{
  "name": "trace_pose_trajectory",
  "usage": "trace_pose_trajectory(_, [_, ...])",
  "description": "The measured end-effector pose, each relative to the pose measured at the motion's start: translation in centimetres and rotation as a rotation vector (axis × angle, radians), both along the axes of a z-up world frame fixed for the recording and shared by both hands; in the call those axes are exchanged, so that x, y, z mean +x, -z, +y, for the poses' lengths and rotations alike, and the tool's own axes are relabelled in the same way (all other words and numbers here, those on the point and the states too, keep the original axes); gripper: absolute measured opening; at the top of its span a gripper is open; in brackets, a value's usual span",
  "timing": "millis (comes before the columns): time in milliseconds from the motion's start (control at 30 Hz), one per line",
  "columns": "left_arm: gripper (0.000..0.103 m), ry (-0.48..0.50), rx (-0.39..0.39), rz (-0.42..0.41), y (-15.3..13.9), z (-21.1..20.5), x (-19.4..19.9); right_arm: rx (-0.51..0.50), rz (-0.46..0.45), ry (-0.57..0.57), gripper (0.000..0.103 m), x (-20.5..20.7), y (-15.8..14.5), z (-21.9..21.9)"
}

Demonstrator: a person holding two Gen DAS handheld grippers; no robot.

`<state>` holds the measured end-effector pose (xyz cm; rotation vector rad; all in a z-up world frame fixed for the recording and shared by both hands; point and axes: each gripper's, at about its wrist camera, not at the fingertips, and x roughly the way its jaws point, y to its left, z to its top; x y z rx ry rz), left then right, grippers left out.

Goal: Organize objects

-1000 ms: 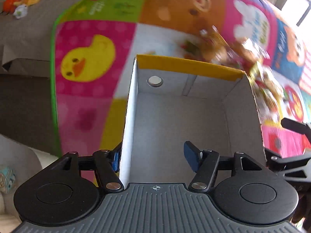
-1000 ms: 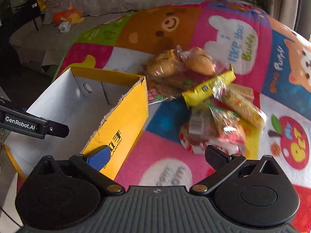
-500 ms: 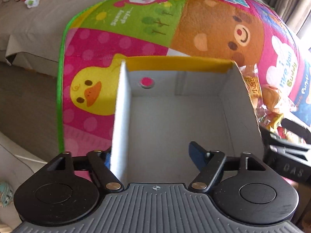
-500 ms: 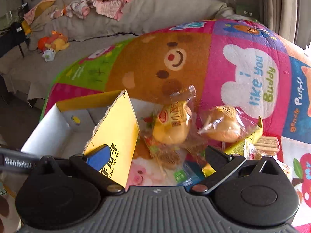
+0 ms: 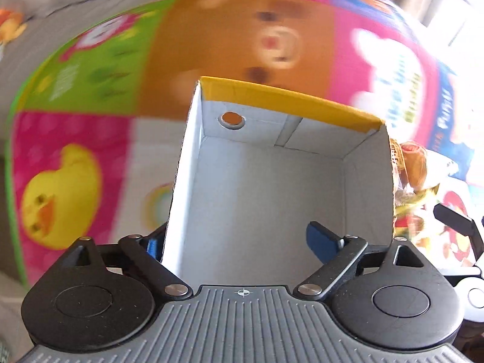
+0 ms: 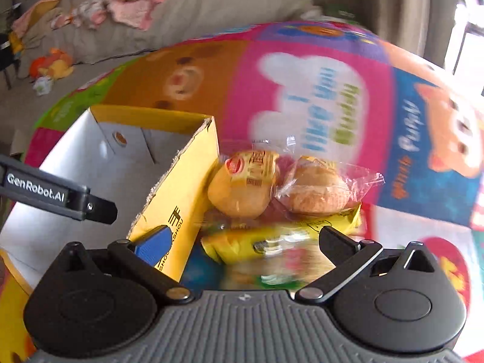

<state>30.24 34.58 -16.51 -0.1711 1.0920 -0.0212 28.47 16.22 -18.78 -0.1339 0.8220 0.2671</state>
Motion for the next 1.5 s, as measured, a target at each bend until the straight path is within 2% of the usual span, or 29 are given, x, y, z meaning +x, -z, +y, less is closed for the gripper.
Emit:
trace_pose_trajectory(133, [0.098,0.079,-0.014,-0.041,-0.2,-4.2,0.7,0.016,0.017,0.069,0.103,-0.3,0.9,-4.9])
trace_pose_trajectory(233, [0.098,0.091,-0.018,-0.054,-0.4,-5.3,0.6,-0.015,0.005,0.069,0.103,-0.6,0.9,-6.1])
trace_pose_trajectory(300, [0.098,0.068,-0.013,-0.042,-0.5,-4.5,0.0,-0.04,-0.014,0.043,0.103,-0.8,0.6,-5.3])
trace_pose_trajectory(433, [0.098,-0.018,0.015,-0.018,-0.2,-0.8,-2.1,-0.024,-0.02,-0.056,0.103,-1.3,0.1,-2.0])
trace_pose_trajectory(533, [0.097,-0.09,-0.006,0.023,0.8,2.6,-2.9,-0.036,-0.039,-0.128,0.103,-1.5,0.0,1.6])
trace_pose_trajectory(667, [0.097,-0.126,-0.072,0.01,1.6,4.3,-3.2,0.013,-0.015,-0.081,0.103,-0.9,-0.3,2.4])
trace_pose_trajectory(767, [0.092,-0.135,-0.117,-0.009,1.1,4.9,-3.2,-0.01,-0.02,-0.076,0.103,-1.8,-0.6,0.9])
trace_pose_trajectory(800, [0.091,-0.136,-0.103,-0.02,0.7,4.9,-3.2,-0.017,-0.022,-0.074,0.103,-2.5,-0.8,0.0])
trace_pose_trajectory(933, [0.089,-0.137,0.07,-0.079,-1.7,4.5,-3.8,-0.033,0.023,-0.041,0.103,-5.3,-1.1,-4.2])
trace_pose_trajectory(1000, [0.089,-0.124,0.078,-0.103,-2.5,4.7,-4.4,-0.039,0.051,-0.012,0.103,-6.7,-1.0,-6.0])
trace_pose_trajectory(1067, [0.089,-0.096,0.076,-0.083,-2.4,4.9,-4.4,-0.036,0.08,0.014,0.103,-7.8,-0.7,-7.3])
trace_pose_trajectory(1133, [0.089,-0.085,0.109,-0.046,-1.7,4.8,-4.2,-0.034,0.1,0.024,0.103,-8.4,-0.2,-7.8])
trace_pose_trajectory(1267, [0.089,-0.125,0.181,0.013,0.1,5.3,-3.6,-0.044,0.108,0.027,0.103,-8.6,0.5,-7.7])
trace_pose_trajectory(1333, [0.081,-0.156,0.211,0.036,1.1,6.5,-3.0,-0.037,0.1,0.037,0.103,-8.7,0.3,-8.0])
trace_pose_trajectory(1433, [0.066,-0.182,0.179,0.045,1.4,8.7,-3.2,-0.033,0.092,0.04,0.103,-8.6,0.1,-8.5])
trace_pose_trajectory(1500, [0.059,-0.2,0.206,0.042,1.2,9.9,-3.7,-0.042,0.096,0.043,0.103,-8.6,0.3,-8.8])
